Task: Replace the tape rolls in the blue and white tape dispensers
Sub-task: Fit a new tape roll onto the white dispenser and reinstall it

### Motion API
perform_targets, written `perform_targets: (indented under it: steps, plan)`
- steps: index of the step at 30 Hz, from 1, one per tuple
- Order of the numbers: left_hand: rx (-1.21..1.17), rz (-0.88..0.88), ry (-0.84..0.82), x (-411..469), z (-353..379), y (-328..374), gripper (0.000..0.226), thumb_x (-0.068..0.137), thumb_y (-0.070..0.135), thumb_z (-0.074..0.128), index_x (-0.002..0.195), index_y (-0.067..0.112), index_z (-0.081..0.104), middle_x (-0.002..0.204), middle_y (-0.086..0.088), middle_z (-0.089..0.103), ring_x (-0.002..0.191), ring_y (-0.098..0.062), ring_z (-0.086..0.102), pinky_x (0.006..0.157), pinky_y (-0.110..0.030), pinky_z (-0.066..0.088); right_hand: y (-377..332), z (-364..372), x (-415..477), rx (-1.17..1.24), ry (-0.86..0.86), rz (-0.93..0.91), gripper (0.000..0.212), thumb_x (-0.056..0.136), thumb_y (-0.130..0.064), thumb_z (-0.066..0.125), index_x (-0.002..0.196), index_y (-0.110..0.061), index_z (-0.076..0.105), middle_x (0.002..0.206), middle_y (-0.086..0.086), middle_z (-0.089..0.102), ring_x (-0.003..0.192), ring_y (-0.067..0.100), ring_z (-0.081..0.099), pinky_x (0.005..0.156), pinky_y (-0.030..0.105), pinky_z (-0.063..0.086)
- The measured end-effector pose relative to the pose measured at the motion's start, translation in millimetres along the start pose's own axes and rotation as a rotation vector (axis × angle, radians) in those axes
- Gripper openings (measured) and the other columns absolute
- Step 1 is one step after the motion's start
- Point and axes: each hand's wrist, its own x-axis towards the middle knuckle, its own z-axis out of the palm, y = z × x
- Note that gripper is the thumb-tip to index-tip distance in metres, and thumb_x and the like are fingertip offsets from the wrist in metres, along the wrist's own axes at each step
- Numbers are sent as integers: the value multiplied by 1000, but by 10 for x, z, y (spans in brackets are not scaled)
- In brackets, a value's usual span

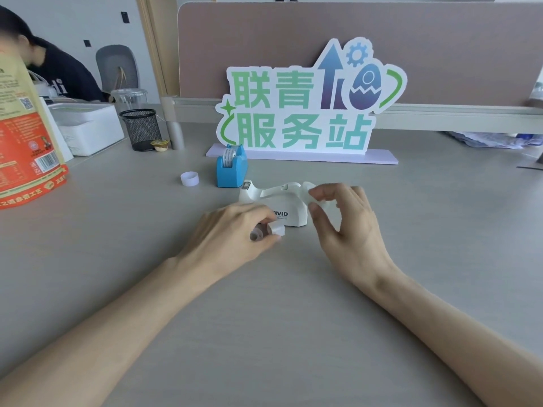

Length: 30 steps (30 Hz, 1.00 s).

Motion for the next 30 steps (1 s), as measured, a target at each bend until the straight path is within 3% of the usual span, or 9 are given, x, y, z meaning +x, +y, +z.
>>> perform_targets:
  steps: [2, 7, 9, 11, 14, 19, 23, 26, 30]
  plan:
    - [-32, -14, -2, 2, -4, -2, 18, 81, 44, 66, 96, 33, 64, 93, 19, 68, 90, -6, 60, 69, -28, 50, -89, 20, -16, 142, -12, 61, 12, 94, -15, 59, 105, -18, 59, 103, -12, 64, 106, 11, 54, 87, 10, 38]
    - [-209, -7, 150, 20, -73, 44, 15, 81, 34, 70, 93, 25, 66, 68, 33, 57, 60, 13, 49, 54, -7, 32, -161, 9, 15, 563, -7, 274, 10, 94, -15, 61, 100, -22, 61, 87, -21, 68, 91, 2, 64, 84, 22, 51]
    - [-287, 19, 208, 21, -121, 77, 15, 82, 27, 71, 95, 21, 67, 64, 40, 50, 57, -3, 46, 52, -14, 33, -132, -1, 42, 743, -25, 391, 13, 94, -12, 60, 108, -13, 62, 84, -10, 72, 85, 9, 68, 82, 30, 57]
    - [-338, 65, 228, 24, -132, 91, 16, 83, 28, 70, 98, 23, 67, 69, 33, 51, 57, -16, 43, 58, -25, 39, -98, -11, 58, 883, -67, 502, 19, 95, -10, 58, 114, -8, 61, 85, -4, 75, 83, 11, 69, 79, 28, 58]
    - [-385, 127, 208, 32, -94, 76, 17, 84, 25, 70, 102, 25, 68, 78, 17, 53, 56, -17, 44, 60, -27, 42, -64, -32, 71, 1029, -138, 611, 23, 95, -10, 56, 117, -6, 62, 92, 3, 74, 90, 15, 68, 79, 25, 56]
    - [-418, 100, 206, 38, -70, 68, 23, 84, 23, 71, 107, 23, 68, 75, 24, 53, 58, -16, 51, 58, -22, 41, -3, -43, 87, 1121, -283, 626, 31, 94, -11, 54, 124, -2, 62, 122, 16, 67, 113, 24, 64, 88, 26, 54]
    - [-441, 77, 216, 49, -58, 49, 21, 85, 22, 70, 106, 23, 68, 87, 15, 58, 58, -18, 51, 59, -27, 44, 3, -58, 91, 1141, -359, 603, 33, 91, -11, 55, 122, -2, 63, 122, 16, 67, 114, 24, 64, 92, 27, 53]
    - [-428, 90, 224, 51, -46, 40, 20, 85, 23, 69, 104, 24, 68, 92, 18, 58, 57, -18, 49, 58, -26, 42, 0, -64, 96, 1153, -386, 605, 34, 91, -9, 55, 122, 0, 63, 122, 15, 67, 113, 23, 65, 94, 28, 52]
    - [-404, 85, 236, 52, -38, 25, 19, 84, 23, 71, 102, 26, 67, 88, 19, 55, 56, -16, 48, 60, -33, 45, 6, -65, 104, 1160, -374, 636, 33, 91, -2, 54, 123, 0, 62, 121, 16, 66, 111, 24, 64, 95, 30, 53]
